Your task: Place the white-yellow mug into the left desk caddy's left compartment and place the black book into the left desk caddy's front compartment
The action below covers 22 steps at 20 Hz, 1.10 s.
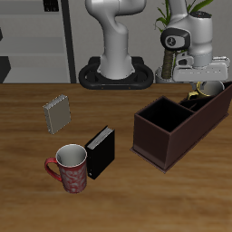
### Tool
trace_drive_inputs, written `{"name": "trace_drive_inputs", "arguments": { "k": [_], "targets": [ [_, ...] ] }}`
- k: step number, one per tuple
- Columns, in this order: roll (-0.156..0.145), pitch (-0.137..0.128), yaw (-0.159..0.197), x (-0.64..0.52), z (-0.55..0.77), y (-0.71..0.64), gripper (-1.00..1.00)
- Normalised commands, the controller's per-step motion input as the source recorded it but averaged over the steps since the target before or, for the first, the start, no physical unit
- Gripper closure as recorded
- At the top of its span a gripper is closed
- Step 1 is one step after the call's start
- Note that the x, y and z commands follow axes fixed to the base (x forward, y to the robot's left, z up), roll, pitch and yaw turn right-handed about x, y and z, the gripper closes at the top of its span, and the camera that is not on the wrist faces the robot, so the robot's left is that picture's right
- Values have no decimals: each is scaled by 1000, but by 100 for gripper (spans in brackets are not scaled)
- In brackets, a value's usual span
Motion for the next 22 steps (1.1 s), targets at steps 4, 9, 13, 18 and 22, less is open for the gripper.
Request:
{"name": "trace_drive_inputs", "arguments": {
  "k": [4, 9, 13, 18, 22],
  "targets": [
    [70, 34, 9, -52, -38, 83, -100],
    [33, 12, 13, 5, -15, 39, -100],
    [39, -18, 21, -57, 98, 6, -100],
    [14, -67, 5, -23, 487, -194, -100],
    [-69, -25, 25, 265, 359, -321, -100]
  ]
}}
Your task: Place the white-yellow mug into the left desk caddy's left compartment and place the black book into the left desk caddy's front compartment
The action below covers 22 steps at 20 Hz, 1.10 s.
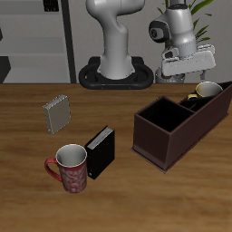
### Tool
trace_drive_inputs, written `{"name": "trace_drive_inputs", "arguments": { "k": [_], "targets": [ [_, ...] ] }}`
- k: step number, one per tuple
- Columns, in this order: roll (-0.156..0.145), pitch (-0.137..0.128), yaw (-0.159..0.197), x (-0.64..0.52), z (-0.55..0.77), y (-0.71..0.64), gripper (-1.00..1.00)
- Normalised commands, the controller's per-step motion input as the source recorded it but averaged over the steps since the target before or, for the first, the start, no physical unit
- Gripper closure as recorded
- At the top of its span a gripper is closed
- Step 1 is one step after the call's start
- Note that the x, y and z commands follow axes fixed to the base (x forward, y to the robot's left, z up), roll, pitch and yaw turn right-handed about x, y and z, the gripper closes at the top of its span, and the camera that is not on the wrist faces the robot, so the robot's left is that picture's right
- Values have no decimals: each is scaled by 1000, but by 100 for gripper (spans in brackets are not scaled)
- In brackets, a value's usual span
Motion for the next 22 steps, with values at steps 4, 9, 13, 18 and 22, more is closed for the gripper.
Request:
{"name": "trace_drive_inputs", "arguments": {
  "k": [4, 9, 13, 18, 22],
  "targets": [
    [-90, -53, 31, 228, 322, -329, -100],
    [-91, 22, 3, 295, 165, -424, -100],
    [-65, 17, -11, -11, 168, -399, -100],
    [-45, -18, 34, 21, 200, -251, -100],
    [-62, 16, -12, 152, 203, -422, -100]
  ]
}}
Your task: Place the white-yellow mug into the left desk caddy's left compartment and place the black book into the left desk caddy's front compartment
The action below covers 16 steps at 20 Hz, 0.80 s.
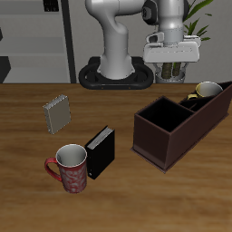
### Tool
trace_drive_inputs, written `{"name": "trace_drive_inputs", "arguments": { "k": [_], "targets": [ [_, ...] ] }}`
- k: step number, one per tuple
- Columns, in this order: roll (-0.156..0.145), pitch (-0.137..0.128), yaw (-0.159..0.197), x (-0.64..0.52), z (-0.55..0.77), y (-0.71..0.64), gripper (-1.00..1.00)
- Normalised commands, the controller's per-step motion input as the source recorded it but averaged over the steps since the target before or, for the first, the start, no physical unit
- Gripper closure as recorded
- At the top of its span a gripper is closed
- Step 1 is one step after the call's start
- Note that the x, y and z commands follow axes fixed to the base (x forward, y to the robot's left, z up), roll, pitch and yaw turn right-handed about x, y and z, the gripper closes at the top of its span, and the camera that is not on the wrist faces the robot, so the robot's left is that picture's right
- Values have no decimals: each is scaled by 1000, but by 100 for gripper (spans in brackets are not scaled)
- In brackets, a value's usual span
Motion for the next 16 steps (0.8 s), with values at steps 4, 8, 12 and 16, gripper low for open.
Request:
{"name": "trace_drive_inputs", "arguments": {
  "k": [4, 8, 12, 16],
  "targets": [
    [-91, -19, 64, 124, 245, -662, -100],
    [-85, -9, 15, 127, 110, -566, -100],
    [-110, -5, 8, 136, 123, -748, -100],
    [-97, 2, -10, 140, 130, -687, -100]
  ]
}}
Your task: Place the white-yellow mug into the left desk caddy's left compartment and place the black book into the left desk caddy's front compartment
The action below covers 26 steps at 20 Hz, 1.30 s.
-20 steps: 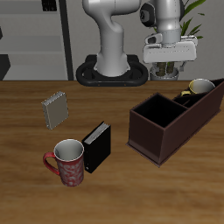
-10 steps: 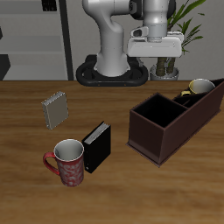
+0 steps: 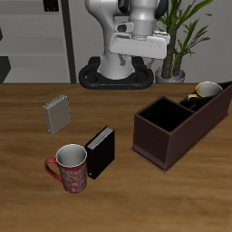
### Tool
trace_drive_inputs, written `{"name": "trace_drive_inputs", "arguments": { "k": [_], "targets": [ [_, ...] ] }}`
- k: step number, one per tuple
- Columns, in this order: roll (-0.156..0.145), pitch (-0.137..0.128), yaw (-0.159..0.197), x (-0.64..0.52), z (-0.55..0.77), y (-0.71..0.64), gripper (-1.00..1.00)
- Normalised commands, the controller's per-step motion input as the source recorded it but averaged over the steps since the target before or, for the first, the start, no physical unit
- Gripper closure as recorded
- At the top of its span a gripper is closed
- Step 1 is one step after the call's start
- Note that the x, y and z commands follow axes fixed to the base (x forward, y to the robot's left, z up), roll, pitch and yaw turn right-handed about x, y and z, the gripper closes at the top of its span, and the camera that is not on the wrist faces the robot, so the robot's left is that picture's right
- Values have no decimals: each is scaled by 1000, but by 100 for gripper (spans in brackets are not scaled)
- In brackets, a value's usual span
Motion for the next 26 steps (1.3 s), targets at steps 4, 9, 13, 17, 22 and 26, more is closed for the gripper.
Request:
{"name": "trace_drive_inputs", "arguments": {
  "k": [4, 9, 13, 17, 22, 26],
  "targets": [
    [-68, 23, 27, 135, 79, -653, -100],
    [-55, -2, -21, 43, 28, -383, -100],
    [-7, 32, -3, 84, -28, -339, -100],
    [3, 9, -20, 70, 154, -545, -100],
    [80, 25, 38, 303, 119, -216, -100],
    [3, 70, -70, 532, -89, 76, -100]
  ]
}}
